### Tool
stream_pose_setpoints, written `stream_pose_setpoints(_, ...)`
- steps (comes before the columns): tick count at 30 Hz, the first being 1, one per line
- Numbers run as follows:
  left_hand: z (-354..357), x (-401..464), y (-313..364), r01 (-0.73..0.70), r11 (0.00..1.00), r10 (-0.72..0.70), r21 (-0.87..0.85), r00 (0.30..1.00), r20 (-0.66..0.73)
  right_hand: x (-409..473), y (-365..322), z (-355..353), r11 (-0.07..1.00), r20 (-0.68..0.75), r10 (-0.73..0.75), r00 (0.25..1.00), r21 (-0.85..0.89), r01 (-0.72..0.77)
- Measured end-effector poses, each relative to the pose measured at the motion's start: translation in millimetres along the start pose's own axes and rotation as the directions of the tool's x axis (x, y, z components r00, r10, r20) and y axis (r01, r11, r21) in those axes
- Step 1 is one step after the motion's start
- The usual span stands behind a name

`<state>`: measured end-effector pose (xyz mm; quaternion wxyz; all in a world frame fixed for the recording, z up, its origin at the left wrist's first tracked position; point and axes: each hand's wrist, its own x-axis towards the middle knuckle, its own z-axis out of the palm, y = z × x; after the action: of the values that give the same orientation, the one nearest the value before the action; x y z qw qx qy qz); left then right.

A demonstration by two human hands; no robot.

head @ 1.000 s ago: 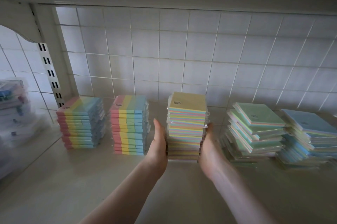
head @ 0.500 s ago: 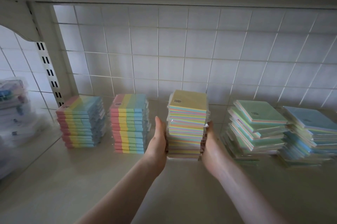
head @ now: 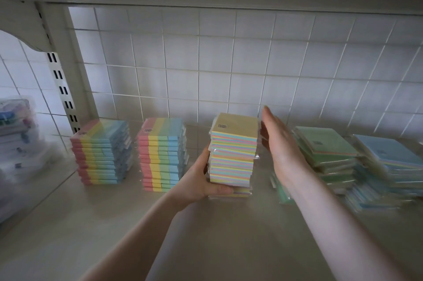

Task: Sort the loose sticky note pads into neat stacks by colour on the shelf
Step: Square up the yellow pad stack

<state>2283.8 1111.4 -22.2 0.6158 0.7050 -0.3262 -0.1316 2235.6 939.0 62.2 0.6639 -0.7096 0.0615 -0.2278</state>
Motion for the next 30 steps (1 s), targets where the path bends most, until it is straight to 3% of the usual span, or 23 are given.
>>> stream_pose_setpoints(4,-4.3,-0.4,5.0,-0.006,1.000,0.007,-0.029,0.999,0.046,12.5,-8.3,3.0,0.987,0.123,0.037,0.992,-0.159,-0.017)
stream_pose_setpoints(9,-6.8,-2.0,3.9,0.001,0.999,0.000,-0.032,1.000,0.027,22.0,-8.6,4.4,0.984,0.064,0.064,0.996,-0.171,-0.052)
stream_pose_setpoints(19,-1.5,6.2,13.6,-0.106,0.994,0.105,-0.037,0.994,-0.018,29.1,-16.3,6.5,0.975,0.098,0.089,0.991,-0.214,-0.066)
stream_pose_setpoints(30,-6.0,11.7,4.7,-0.056,0.998,0.057,0.011,0.988,-0.142,34.3,-14.8,5.4,0.975,0.162,0.099,0.982,-0.211,-0.064)
